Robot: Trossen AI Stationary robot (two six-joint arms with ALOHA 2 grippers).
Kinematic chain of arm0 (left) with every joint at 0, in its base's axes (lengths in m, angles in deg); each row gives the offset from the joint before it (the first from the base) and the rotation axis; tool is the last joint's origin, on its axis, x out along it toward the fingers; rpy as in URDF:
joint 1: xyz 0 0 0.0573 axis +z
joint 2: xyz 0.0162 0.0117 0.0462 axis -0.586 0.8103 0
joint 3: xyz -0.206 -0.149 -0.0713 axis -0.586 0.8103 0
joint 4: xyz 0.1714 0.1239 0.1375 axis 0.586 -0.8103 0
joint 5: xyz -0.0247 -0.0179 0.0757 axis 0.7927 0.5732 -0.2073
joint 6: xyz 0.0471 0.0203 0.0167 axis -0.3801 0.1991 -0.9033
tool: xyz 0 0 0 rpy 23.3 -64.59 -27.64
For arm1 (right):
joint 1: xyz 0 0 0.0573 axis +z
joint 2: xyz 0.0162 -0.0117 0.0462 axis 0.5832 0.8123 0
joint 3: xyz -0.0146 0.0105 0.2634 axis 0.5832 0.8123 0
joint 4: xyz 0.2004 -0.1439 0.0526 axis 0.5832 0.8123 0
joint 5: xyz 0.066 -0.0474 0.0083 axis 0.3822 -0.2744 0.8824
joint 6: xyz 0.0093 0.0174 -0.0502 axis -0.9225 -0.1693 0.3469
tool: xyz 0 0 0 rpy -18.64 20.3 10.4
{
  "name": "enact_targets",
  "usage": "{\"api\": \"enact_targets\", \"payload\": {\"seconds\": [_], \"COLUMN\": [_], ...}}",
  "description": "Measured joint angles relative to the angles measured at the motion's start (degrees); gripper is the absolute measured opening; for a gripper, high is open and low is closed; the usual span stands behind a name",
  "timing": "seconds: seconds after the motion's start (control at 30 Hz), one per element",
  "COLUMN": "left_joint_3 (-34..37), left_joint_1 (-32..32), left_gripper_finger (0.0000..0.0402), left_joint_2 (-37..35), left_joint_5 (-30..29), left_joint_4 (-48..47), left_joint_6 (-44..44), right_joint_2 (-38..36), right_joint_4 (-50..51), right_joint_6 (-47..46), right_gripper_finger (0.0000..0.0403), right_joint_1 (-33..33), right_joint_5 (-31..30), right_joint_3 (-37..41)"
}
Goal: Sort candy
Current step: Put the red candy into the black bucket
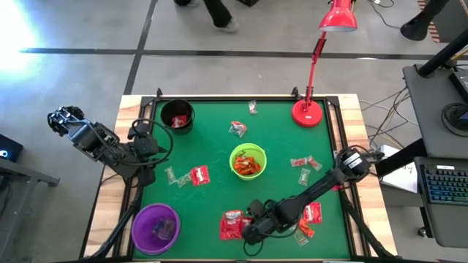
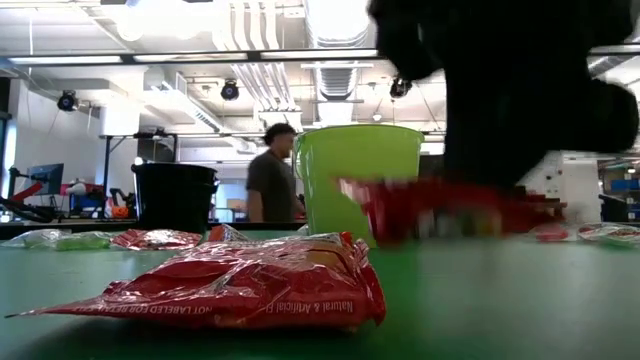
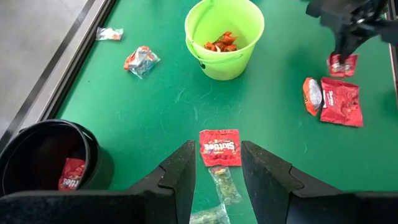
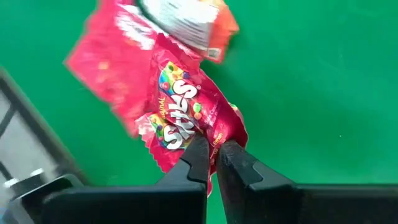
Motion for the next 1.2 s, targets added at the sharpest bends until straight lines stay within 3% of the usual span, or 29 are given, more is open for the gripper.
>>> {"api": "enact_targets", "payload": {"seconds": [0.27,0.6,0.93,1.07,1.2], "left_joint_3": [0.0,0.5,5.8,9.3,12.8], "left_joint_1": [0.0,0.8,7.1,9.9,12.5], "left_gripper_finger": [0.0111,0.0111,0.0099,0.0101,0.0115], "left_joint_2": [0.4,0.7,0.2,-0.1,-0.2], "left_joint_5": [0.0,-3.6,-6.5,-4.3,-1.1], "left_joint_4": [0.0,0.6,6.8,8.2,15.3], "left_joint_6": [2.5,0.6,-5.0,-3.1,-4.0], "right_joint_2": [-0.2,-0.3,-0.4,-0.4,-0.4], "right_joint_4": [15.4,23.9,24.9,25.1,25.0], "right_joint_6": [5.3,20.4,35.4,39.4,42.8], "right_gripper_finger": [0.0008,0.0008,0.0008,0.0008,0.0008], "right_joint_1": [0.0,-3.9,-12.5,-15.4,-17.9], "right_joint_5": [-2.7,-14.4,-16.0,-15.2,-14.1], "right_joint_3": [-12.1,-27.7,-33.0,-34.0,-35.5]}}
